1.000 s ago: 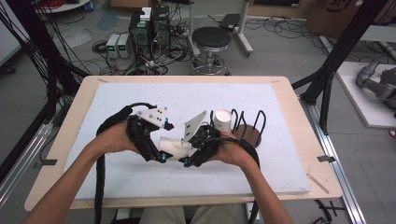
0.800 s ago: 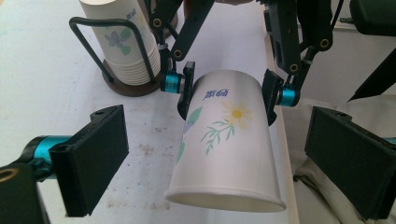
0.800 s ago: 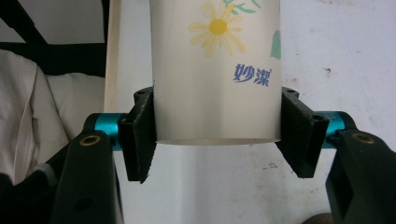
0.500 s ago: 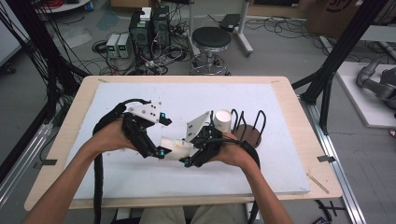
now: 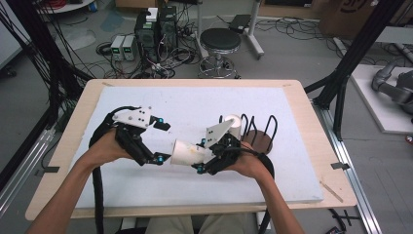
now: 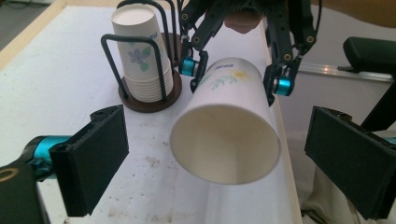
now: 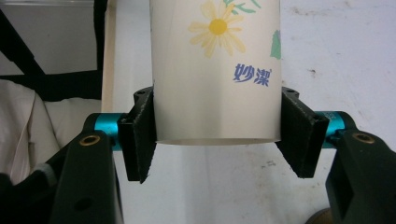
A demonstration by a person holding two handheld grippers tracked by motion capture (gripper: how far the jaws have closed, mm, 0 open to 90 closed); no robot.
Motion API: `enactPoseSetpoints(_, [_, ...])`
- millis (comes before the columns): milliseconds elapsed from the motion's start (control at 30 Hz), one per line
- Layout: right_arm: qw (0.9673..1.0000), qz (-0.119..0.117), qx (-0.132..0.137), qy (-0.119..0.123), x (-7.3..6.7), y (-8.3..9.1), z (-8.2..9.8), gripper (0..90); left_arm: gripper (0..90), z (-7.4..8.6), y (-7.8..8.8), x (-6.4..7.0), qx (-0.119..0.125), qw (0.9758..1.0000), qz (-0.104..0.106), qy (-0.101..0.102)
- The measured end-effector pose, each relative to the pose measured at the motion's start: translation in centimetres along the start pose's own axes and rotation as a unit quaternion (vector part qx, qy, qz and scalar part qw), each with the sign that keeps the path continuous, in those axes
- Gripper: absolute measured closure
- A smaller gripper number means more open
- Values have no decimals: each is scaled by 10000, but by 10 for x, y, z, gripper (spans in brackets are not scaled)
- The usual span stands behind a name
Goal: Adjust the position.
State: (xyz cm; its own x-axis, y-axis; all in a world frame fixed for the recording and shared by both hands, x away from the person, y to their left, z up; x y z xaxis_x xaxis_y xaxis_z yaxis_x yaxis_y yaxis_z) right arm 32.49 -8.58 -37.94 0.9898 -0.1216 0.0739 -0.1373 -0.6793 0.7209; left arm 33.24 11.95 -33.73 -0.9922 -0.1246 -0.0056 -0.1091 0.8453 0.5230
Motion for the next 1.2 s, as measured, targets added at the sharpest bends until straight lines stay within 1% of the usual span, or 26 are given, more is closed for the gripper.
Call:
enactPoseSetpoints(67, [9999,7,122,-78,1,2,3,371,62,5,1,-1,11,10000,-28,34])
enactPoseSetpoints(133, [9996,28,239,-134,2,3,5,372,62,10,1,-1,81,9999,-47,89])
enactPoseSetpoints(200, [9995,60,280,-155,2,3,7,371,62,14,1,-2,132,9998,-78,101])
enactPoseSetpoints(267, [9992,65,349,-168,2,3,7,372,62,17,1,-2,261,9995,-80,132])
enactPoseSetpoints(300, [9991,77,398,-150,2,3,8,371,62,19,1,-2,372,9991,-98,158])
enactPoseSetpoints(333, [9988,63,438,-185,1,3,8,372,62,21,1,-2,408,9990,-99,171])
enactPoseSetpoints(367, [9987,70,474,-177,1,3,8,371,62,23,0,-1,520,9984,-100,219])
enactPoseSetpoints(400, [9984,96,514,-192,1,3,9,371,62,26,-1,-1,572,9980,-104,238])
enactPoseSetpoints(533, [9973,110,688,-217,0,3,11,371,62,38,-2,-2,617,9975,-111,329])
enactPoseSetpoints(567, [9971,82,722,-247,0,3,12,372,62,40,-2,-2,623,9974,-112,341])
enactPoseSetpoints(600, [9968,102,754,-255,0,2,13,372,62,42,-2,-2,671,9970,-114,375])
enactPoseSetpoints(667, [9962,91,834,-254,0,2,14,371,62,45,-2,-2,736,9965,-118,373])
enactPoseSetpoints(700, [9958,137,871,-260,0,2,14,371,62,46,-3,-2,793,9960,-123,390])
enactPoseSetpoints(900, [9928,167,1153,-272,-2,2,16,371,62,52,-7,0,967,9946,-106,367])
enactPoseSetpoints(1033, [9905,177,1331,-285,-3,1,19,371,62,54,-10,2,1122,9930,-76,371])
enactPoseSetpoints(1100, [9892,199,1420,-317,-4,0,20,371,62,54,-11,2,1168,9925,-106,331])
enactPoseSetpoints(1167, [9872,188,1551,-333,-4,0,21,371,62,54,-12,3,1269,9912,-69,376])
enactPoseSetpoints(1200, [9863,190,1603,-326,-4,-1,22,371,62,54,-13,3,1296,9909,-61,356])
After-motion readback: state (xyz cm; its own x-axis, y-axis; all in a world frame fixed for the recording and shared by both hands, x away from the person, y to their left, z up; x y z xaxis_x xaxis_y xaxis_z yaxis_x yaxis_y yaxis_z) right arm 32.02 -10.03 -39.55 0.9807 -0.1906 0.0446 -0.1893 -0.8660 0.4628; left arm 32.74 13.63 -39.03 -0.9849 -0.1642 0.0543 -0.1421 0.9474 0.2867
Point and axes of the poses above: each handheld gripper's, and its own axes: y roughly backward along the jaws, z roughly out of its underside, x roughly to its right, the point moved 5 cm from there along -y, roughly forward along the jaws, and after that the axes turned 1 degree about -x, right-handed, at the moved point
